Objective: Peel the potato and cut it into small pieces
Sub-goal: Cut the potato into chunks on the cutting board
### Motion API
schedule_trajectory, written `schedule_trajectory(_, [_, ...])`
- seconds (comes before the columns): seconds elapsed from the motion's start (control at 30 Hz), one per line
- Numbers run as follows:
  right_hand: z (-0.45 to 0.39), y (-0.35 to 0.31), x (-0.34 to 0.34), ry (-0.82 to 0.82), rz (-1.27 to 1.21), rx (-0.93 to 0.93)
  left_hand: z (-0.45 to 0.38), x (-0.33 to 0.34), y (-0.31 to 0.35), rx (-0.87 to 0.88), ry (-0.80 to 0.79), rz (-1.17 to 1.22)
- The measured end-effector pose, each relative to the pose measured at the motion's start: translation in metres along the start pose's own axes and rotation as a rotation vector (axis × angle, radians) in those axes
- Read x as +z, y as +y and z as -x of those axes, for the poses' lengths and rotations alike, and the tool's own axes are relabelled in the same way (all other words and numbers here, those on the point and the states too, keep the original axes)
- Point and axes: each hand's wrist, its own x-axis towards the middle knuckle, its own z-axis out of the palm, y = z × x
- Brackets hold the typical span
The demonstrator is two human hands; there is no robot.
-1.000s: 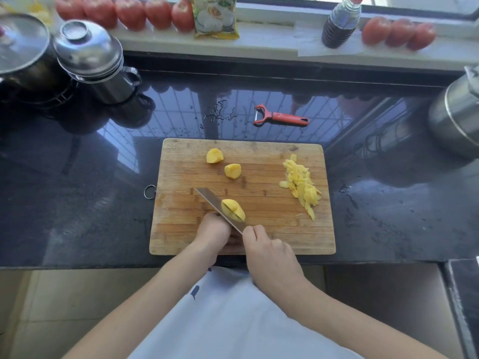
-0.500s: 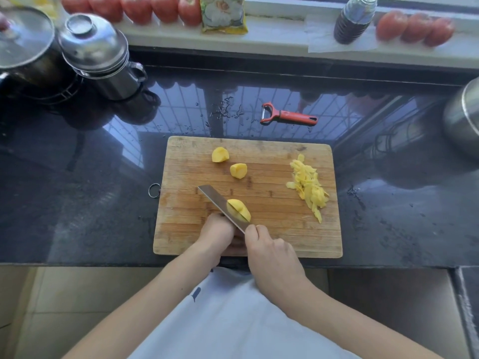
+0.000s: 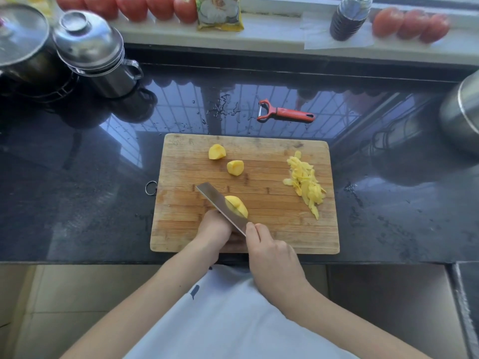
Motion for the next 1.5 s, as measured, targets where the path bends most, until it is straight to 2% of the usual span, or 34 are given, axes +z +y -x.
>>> schedule_trajectory(0.6, [0.002, 0.009, -0.004, -0.083, -0.071, -0.016, 0.000, 0.000, -0.006, 0.052, 0.025, -0.012])
schedule_trajectory(0.8, [0.003, 0.012, -0.004, -0.122, -0.102, 0.030, -0.004, 0.001, -0.006, 0.029, 0.037, 0.009])
schedule_trajectory(0.9, [0.004, 0.020, -0.007, -0.127, -0.200, 0.081, -0.008, -0.001, -0.008, 0.045, 0.072, -0.026])
schedule_trajectory(0.97, [-0.001, 0.029, -0.012, -0.101, -0.360, 0.159, -0.007, -0.007, -0.013, 0.118, 0.153, -0.149])
schedule_trajectory(1.03, [-0.007, 0.042, -0.014, -0.082, -0.530, 0.277, -0.007, -0.018, -0.023, 0.279, 0.292, -0.358])
schedule_trajectory(1.07, [-0.009, 0.050, -0.014, -0.093, -0.586, 0.334, -0.008, -0.024, -0.030, 0.448, 0.370, -0.514])
schedule_trajectory(1.13, [-0.013, 0.064, -0.013, -0.133, -0.640, 0.414, -0.014, -0.037, -0.041, 0.974, 0.464, -0.932])
schedule_trajectory(1.17, [-0.013, 0.069, -0.013, -0.151, -0.649, 0.436, -0.019, -0.042, -0.044, 1.198, 0.439, -1.137])
schedule_trajectory(1.2, [-0.012, 0.074, -0.014, -0.164, -0.653, 0.450, -0.026, -0.045, -0.045, 1.336, 0.375, -1.319])
schedule_trajectory(1.3, [-0.010, 0.078, -0.017, -0.197, -0.668, 0.460, -0.055, -0.047, -0.037, 1.439, 0.209, -1.627])
schedule_trajectory(1.4, [-0.008, 0.078, -0.018, -0.224, -0.713, 0.491, -0.070, -0.042, -0.019, 1.454, 0.212, -1.734])
schedule_trajectory(1.47, [-0.006, 0.078, -0.019, -0.226, -0.750, 0.528, -0.066, -0.035, -0.012, 1.359, 0.225, -1.589])
schedule_trajectory(1.5, [-0.005, 0.079, -0.019, -0.225, -0.766, 0.548, -0.060, -0.030, -0.009, 1.252, 0.227, -1.389])
